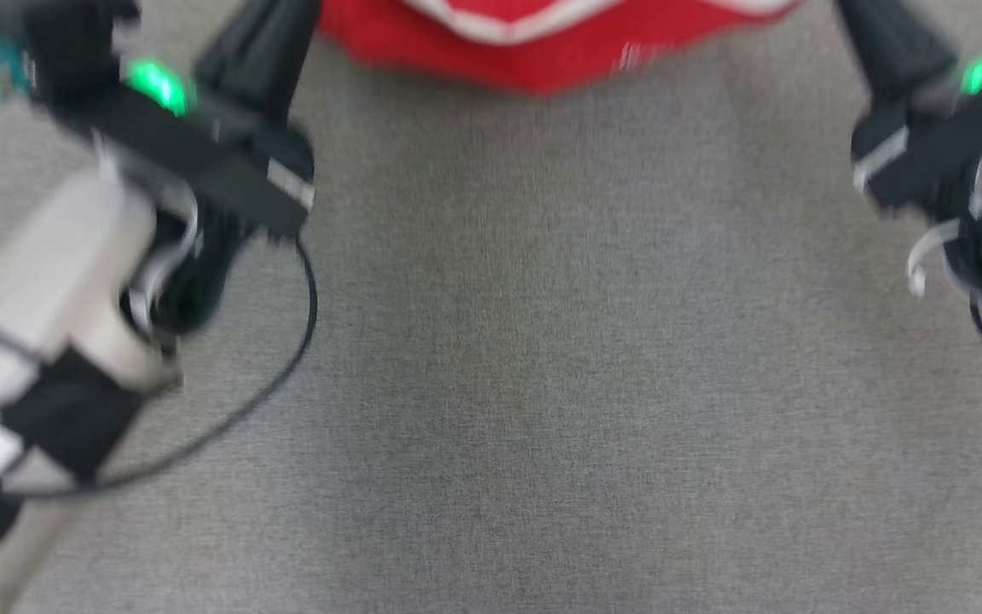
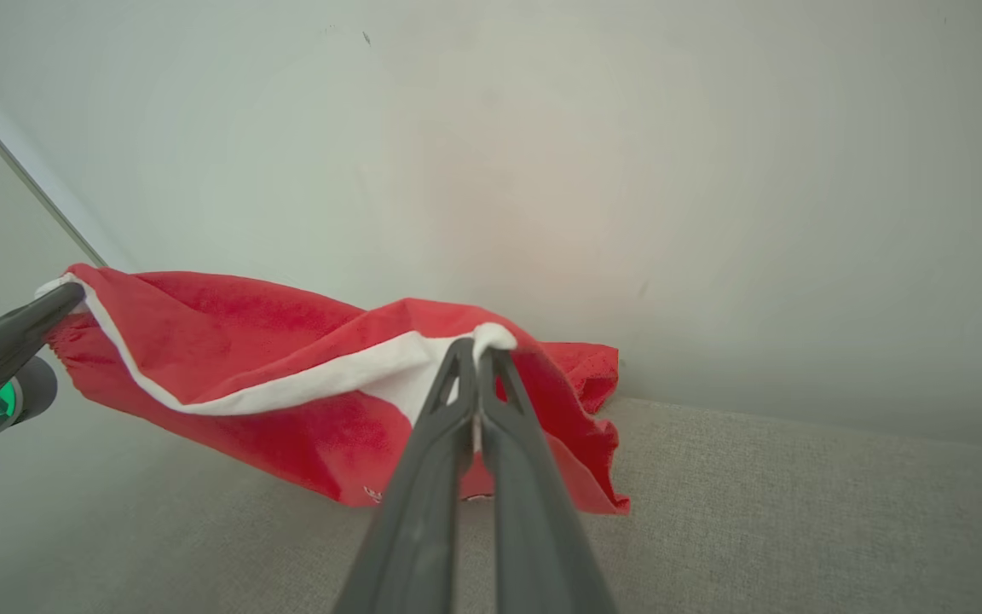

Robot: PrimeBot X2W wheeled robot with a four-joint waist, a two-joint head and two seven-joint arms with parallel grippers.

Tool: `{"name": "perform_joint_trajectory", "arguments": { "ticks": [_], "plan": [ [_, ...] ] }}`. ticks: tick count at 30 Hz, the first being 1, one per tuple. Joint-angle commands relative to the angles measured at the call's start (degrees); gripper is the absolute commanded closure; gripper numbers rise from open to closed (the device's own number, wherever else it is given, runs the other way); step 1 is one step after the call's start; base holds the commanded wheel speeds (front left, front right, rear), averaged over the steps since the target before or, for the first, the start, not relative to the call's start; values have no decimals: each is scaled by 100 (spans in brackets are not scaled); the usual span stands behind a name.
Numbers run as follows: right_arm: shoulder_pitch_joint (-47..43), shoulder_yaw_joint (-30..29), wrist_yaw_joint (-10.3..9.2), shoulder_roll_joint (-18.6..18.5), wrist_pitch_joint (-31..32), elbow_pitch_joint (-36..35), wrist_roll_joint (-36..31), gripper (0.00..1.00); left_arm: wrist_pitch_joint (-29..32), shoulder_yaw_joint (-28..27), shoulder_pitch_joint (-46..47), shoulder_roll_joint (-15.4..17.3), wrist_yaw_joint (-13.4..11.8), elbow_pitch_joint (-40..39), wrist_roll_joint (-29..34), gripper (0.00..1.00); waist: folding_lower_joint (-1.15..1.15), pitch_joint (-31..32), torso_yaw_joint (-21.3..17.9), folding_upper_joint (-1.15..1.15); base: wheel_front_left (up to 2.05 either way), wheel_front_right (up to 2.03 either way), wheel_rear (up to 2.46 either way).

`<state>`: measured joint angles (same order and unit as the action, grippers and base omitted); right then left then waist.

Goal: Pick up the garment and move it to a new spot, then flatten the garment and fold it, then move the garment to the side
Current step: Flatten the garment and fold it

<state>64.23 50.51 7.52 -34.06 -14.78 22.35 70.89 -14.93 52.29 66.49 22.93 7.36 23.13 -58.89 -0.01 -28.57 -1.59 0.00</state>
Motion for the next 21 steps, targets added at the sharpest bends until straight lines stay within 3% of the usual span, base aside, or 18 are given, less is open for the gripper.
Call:
{"name": "perform_joint_trajectory", "arguments": {
  "ticks": [1,11,21],
  "plan": [
    [-224,68,-8,-159,1,-129,59,100,-32,-141,-303,71,-41,-159,24,100,1,373,49,0,0,0,0],
    [-1954,216,-8,-851,-12,-1117,686,100,-33,-879,-3077,73,-308,-1276,375,100,1,1293,138,0,0,0,0],
    [-3312,277,-7,-1333,-22,-1838,1135,100,-33,-634,-4437,15,-545,-1694,991,100,1,1797,258,0,0,0,0]
  ]
}}
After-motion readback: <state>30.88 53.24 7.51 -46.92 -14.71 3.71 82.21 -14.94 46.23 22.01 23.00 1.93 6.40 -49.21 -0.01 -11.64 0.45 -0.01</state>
